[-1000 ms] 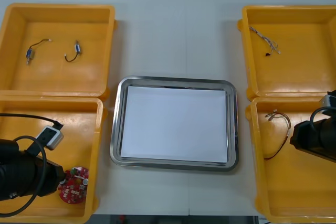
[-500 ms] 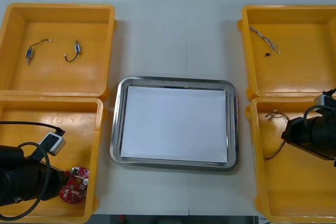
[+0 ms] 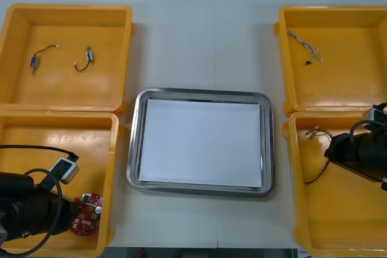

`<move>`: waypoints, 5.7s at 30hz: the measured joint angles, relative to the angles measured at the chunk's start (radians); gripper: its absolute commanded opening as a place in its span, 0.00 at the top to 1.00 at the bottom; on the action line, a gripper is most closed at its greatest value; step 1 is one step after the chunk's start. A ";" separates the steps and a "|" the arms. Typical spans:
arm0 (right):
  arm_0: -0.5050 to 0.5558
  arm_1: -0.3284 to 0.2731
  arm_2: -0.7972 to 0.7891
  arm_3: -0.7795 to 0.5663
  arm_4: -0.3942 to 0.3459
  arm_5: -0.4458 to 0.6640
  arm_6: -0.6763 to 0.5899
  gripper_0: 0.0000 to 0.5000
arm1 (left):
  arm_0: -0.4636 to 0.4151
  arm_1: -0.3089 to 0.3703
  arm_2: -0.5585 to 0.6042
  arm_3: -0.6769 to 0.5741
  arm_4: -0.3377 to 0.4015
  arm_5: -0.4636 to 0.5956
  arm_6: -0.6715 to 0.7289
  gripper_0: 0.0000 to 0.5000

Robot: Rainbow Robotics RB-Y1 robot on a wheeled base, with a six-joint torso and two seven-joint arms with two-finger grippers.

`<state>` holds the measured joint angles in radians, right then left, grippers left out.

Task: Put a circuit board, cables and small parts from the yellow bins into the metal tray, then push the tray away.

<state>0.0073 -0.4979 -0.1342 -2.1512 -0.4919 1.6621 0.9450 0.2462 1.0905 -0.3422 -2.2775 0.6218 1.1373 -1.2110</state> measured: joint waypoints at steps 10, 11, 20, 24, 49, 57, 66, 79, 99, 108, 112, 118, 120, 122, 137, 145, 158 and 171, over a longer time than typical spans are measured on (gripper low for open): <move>0.000 0.000 0.000 0.048 0.001 -0.067 0.001 0.00 | 0.000 0.000 0.000 0.000 0.000 0.000 0.000 0.00; 0.000 0.000 0.000 0.058 0.001 -0.077 0.001 0.00 | 0.000 0.000 0.000 0.000 0.000 0.000 0.000 0.00; -0.003 0.000 0.000 0.110 0.001 -0.104 0.030 0.00 | 0.000 0.000 -0.007 0.000 -0.007 -0.011 0.001 1.00; -0.016 0.000 0.000 0.140 0.001 -0.113 0.030 0.00 | -0.005 0.000 -0.034 0.001 -0.052 -0.012 0.001 1.00; -0.067 0.000 0.048 0.223 0.035 -0.135 0.030 0.00 | -0.029 0.000 0.049 0.001 0.067 0.060 0.034 1.00; -0.070 -0.001 0.048 0.229 0.035 -0.135 0.030 0.02 | -0.064 0.003 0.167 0.011 0.132 0.177 0.034 1.00; -0.071 -0.001 0.048 0.231 0.033 -0.140 0.030 1.00 | -0.100 0.003 0.188 0.143 0.149 0.158 0.034 1.00; -0.081 -0.005 0.046 0.231 0.027 -0.114 0.030 1.00 | -0.109 0.003 0.191 0.232 0.189 0.097 0.034 1.00; -0.105 -0.123 -0.097 0.073 -0.189 0.161 0.030 1.00 | -0.109 0.003 0.233 0.233 0.264 0.104 0.034 0.00; -0.105 -0.232 -0.138 -0.038 -0.303 0.250 0.030 1.00 | -0.109 0.003 0.281 0.219 0.262 0.178 0.034 0.00; -0.105 -0.257 -0.154 -0.089 -0.321 0.250 0.030 1.00 | -0.117 0.003 0.311 0.203 0.270 0.227 0.034 0.00; -0.105 -0.286 -0.168 -0.155 -0.409 0.251 0.030 1.00 | -0.153 0.003 0.317 0.202 0.279 0.248 0.034 0.00; -0.105 -0.297 -0.169 -0.177 -0.434 0.252 0.030 1.00 | -0.163 0.003 0.317 0.202 0.280 0.248 0.034 0.00; -0.104 -0.312 -0.171 -0.205 -0.462 0.252 0.030 1.00 | -0.175 0.003 0.317 0.205 0.288 0.249 0.034 0.00; -0.104 -0.473 -0.172 -0.387 -0.695 0.254 0.030 1.00 | -0.271 -0.029 0.317 0.322 0.348 0.269 0.034 0.00; -0.106 -0.521 -0.171 -0.445 -0.772 0.254 0.030 1.00 | -0.281 -0.066 0.309 0.351 0.351 0.269 0.034 0.00; -0.289 -0.523 0.075 -0.447 -0.743 0.214 0.098 1.00 | -0.301 -0.086 0.243 0.374 0.333 0.269 0.034 0.00; -0.415 -0.523 0.224 -0.447 -0.707 0.171 0.109 1.00 | -0.301 -0.097 0.227 0.383 0.304 0.267 0.036 0.00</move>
<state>-0.4079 -1.0209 0.0896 -2.5986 -1.1988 1.8331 1.0540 -0.0546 0.9932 -0.1152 -1.8947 0.9259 1.4047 -1.1754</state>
